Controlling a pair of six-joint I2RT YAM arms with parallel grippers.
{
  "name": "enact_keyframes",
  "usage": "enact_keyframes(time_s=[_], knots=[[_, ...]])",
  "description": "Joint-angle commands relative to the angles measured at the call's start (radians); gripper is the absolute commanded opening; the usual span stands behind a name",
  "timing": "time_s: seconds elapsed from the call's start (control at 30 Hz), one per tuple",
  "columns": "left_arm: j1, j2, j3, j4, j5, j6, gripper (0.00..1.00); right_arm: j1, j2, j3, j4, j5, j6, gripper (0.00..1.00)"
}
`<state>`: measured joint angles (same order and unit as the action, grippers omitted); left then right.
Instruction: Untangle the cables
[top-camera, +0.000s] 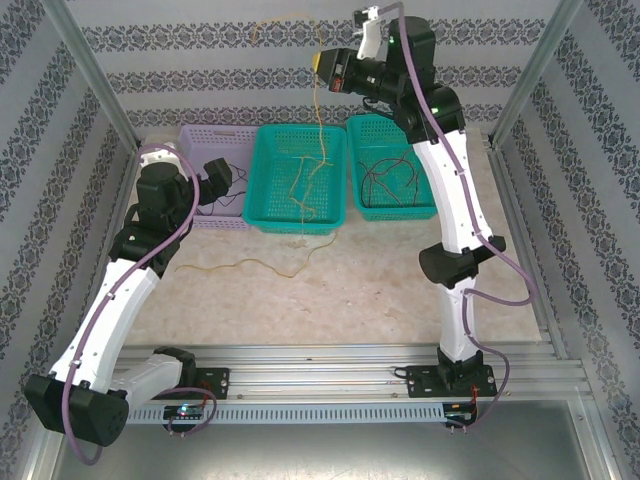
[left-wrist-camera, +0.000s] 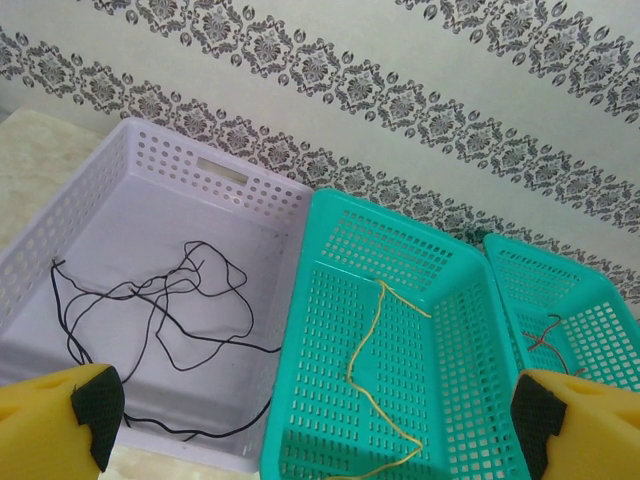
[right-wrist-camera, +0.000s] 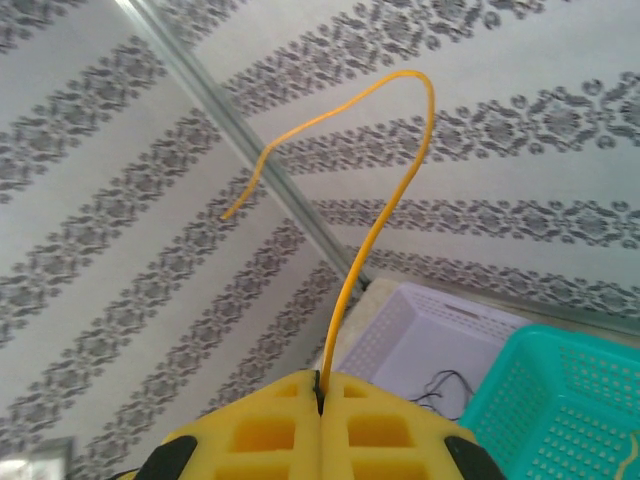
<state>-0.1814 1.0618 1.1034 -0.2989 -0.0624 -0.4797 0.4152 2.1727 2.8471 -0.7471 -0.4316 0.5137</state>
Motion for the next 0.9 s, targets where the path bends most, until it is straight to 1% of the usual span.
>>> enact_keyframes(time_s=[0.0,0.13,0.2,0.4,0.53,0.67,0.87], knots=[[0.008,0.000,-0.006,0.041,0.012,-0.005,1.00,0.012,0.044,0.009,-0.025,0.118,-0.070,0.00],[0.010,0.004,-0.005,0.043,0.017,-0.007,1.00,0.032,0.090,-0.008,-0.062,0.238,-0.136,0.00],[0.011,0.004,-0.003,0.043,0.022,-0.009,1.00,0.054,0.119,-0.022,-0.084,0.321,-0.185,0.00],[0.016,0.016,0.000,0.037,0.037,-0.013,1.00,0.096,0.233,-0.028,-0.145,0.417,-0.233,0.00],[0.016,0.016,0.000,0.036,0.039,-0.013,1.00,0.108,0.296,-0.032,-0.174,0.447,-0.237,0.00],[0.017,0.022,0.003,0.035,0.046,-0.012,1.00,0.103,0.347,-0.039,-0.203,0.448,-0.222,0.00],[0.019,0.034,0.004,0.034,0.058,-0.014,1.00,0.110,0.394,-0.060,-0.237,0.416,-0.240,0.00]])
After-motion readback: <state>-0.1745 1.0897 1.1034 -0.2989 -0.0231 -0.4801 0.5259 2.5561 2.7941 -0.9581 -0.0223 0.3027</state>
